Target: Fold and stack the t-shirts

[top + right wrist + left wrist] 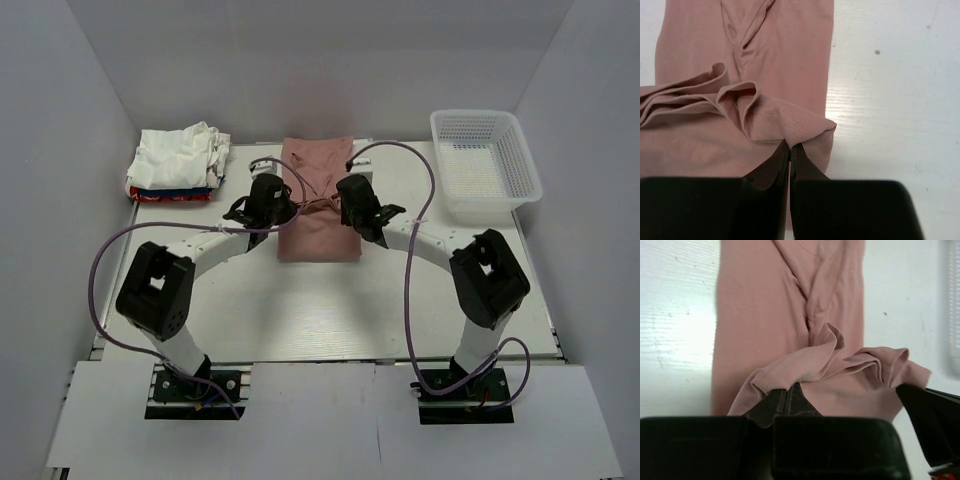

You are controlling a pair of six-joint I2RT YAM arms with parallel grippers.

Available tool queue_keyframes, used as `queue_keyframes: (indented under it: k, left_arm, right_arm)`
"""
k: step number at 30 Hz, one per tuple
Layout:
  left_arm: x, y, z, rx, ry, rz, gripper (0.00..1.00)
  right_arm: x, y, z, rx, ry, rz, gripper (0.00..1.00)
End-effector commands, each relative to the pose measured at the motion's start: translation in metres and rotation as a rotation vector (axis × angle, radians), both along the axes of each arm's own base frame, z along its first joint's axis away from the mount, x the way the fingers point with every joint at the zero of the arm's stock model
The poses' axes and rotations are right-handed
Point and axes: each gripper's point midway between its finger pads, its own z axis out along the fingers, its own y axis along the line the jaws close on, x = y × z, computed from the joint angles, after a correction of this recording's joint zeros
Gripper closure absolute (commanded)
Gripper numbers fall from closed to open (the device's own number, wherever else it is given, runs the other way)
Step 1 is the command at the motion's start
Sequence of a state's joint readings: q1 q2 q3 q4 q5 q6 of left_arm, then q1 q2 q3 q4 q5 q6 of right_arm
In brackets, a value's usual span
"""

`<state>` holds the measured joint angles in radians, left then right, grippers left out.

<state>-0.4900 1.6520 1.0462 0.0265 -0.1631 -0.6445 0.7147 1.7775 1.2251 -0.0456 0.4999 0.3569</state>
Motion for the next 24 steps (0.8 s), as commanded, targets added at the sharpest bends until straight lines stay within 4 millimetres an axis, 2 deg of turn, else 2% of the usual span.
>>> queue_keyframes:
  k: [1,2,3,4,5,6,8,9,11,13,14,15,16,17,18,20,21,22,23,24]
  left_arm:
    - [0.029,0.004,0.033,0.011,-0.101,0.045,1.00]
    - [0.035,0.008,0.025,0.027,-0.089,0.051,1.00]
    - [0.040,0.007,0.026,0.025,-0.101,0.059,1.00]
    - [0.048,0.008,0.031,0.028,-0.114,0.065,1.00]
    - [0.050,0.007,0.027,0.034,-0.102,0.064,1.00]
    - [0.055,0.011,0.015,0.048,-0.076,0.074,1.00]
    - [0.061,0.010,0.011,0.054,-0.061,0.088,1.00]
    - [0.065,0.015,0.006,0.056,-0.058,0.099,1.00]
    - [0.070,0.012,-0.006,0.060,-0.050,0.099,1.00]
    - [0.082,0.012,-0.005,0.054,-0.061,0.108,1.00]
    - [0.085,0.014,-0.019,0.064,-0.031,0.107,1.00]
    - [0.091,0.011,-0.017,0.050,-0.032,0.114,1.00]
    - [0.095,0.017,-0.021,0.053,-0.020,0.137,1.00]
    - [0.094,0.020,-0.034,0.063,0.007,0.151,1.00]
    - [0.098,0.018,-0.033,0.057,-0.004,0.151,1.00]
    - [0.107,0.025,-0.032,0.043,-0.016,0.161,0.97]
    - [0.112,0.021,-0.026,0.047,-0.032,0.145,0.63]
    - [0.116,0.020,-0.024,0.055,-0.040,0.139,0.42]
    - [0.121,0.022,-0.020,0.064,-0.034,0.130,0.27]
    - [0.121,0.022,-0.018,0.067,-0.027,0.130,0.23]
  right_arm:
    - [0.034,0.011,0.028,0.051,-0.082,0.030,1.00]
    - [0.036,0.013,0.018,0.040,-0.063,0.046,1.00]
    - [0.038,0.016,0.018,0.049,-0.057,0.062,1.00]
    - [0.048,0.012,0.020,0.052,-0.064,0.050,1.00]
    - [0.048,0.017,0.016,0.059,-0.051,0.080,1.00]
    - [0.051,0.017,0.008,0.054,-0.037,0.083,1.00]
    - [0.061,0.018,0.012,0.063,-0.046,0.093,1.00]
    - [0.066,0.017,0.002,0.049,-0.034,0.089,1.00]
    - [0.073,0.014,0.002,0.047,-0.036,0.070,1.00]
    - [0.081,0.011,-0.007,0.048,-0.032,0.069,1.00]
    - [0.085,0.013,-0.012,0.047,-0.032,0.087,1.00]
    - [0.090,0.015,-0.009,0.061,-0.042,0.097,1.00]
    - [0.094,0.013,-0.017,0.058,-0.027,0.097,1.00]
    - [0.098,0.015,-0.021,0.058,-0.020,0.103,1.00]
    - [0.100,0.022,-0.027,0.076,0.005,0.145,1.00]
    - [0.103,0.019,-0.035,0.062,0.026,0.132,1.00]
    - [0.108,0.019,-0.030,0.072,0.019,0.134,0.93]
    - [0.110,0.017,-0.030,0.080,0.020,0.114,0.85]
    - [0.111,0.014,-0.028,0.081,0.020,0.110,0.68]
    - [0.110,0.013,-0.028,0.083,0.023,0.108,0.45]
